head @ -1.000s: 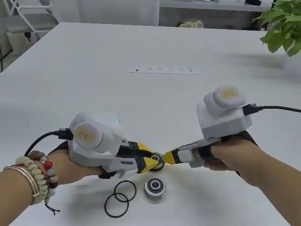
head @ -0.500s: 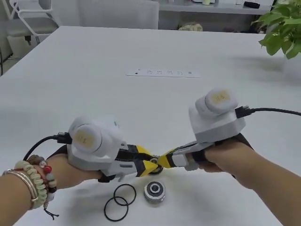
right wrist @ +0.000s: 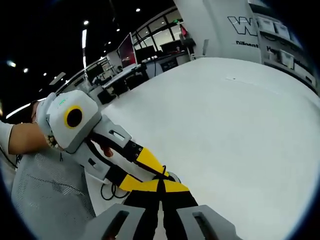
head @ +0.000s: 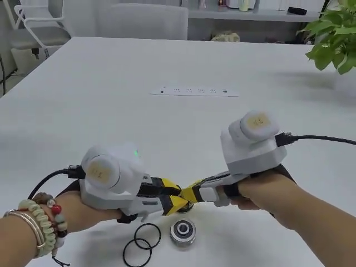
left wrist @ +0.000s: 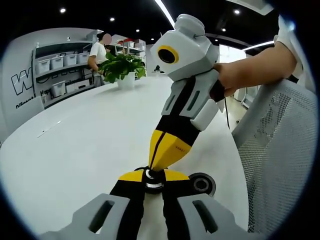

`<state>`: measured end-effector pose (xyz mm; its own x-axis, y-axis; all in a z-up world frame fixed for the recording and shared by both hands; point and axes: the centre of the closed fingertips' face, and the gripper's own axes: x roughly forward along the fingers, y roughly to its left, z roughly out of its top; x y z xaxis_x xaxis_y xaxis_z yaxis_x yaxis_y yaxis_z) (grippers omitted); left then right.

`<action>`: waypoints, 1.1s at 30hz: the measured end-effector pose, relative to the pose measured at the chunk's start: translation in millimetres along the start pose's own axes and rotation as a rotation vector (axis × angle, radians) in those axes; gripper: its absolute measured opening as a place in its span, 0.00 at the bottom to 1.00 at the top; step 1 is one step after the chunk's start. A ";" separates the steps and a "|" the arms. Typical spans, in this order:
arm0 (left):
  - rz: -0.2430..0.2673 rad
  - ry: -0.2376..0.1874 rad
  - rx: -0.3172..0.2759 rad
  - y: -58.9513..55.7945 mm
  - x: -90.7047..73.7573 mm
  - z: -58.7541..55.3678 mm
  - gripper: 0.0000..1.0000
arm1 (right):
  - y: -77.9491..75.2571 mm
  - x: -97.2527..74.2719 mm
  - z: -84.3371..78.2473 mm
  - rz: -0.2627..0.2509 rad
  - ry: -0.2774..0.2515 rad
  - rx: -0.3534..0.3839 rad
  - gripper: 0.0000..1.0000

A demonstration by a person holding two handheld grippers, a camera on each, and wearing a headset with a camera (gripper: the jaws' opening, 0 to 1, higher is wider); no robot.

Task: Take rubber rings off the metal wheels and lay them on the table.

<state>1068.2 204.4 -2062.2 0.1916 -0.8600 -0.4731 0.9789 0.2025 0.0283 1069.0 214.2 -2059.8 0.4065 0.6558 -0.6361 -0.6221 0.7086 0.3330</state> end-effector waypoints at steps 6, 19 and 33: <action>-0.008 0.032 -0.037 1.5 0.8 1.2 0.08 | -4.6 0.2 -4.0 -0.031 0.030 0.029 0.00; -0.015 0.068 -0.006 10.4 -20.9 10.7 0.28 | -6.4 -3.7 0.2 -0.027 0.019 0.051 0.00; -0.038 0.141 0.035 -0.2 -62.8 40.2 0.71 | -3.7 -9.6 8.5 -0.028 -0.002 0.026 0.00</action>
<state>1058.9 239.5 -1997.0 0.1445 -0.7921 -0.5930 0.9876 0.1524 0.0371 1073.1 207.5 -2049.0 0.4250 0.6361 -0.6440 -0.5931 0.7332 0.3327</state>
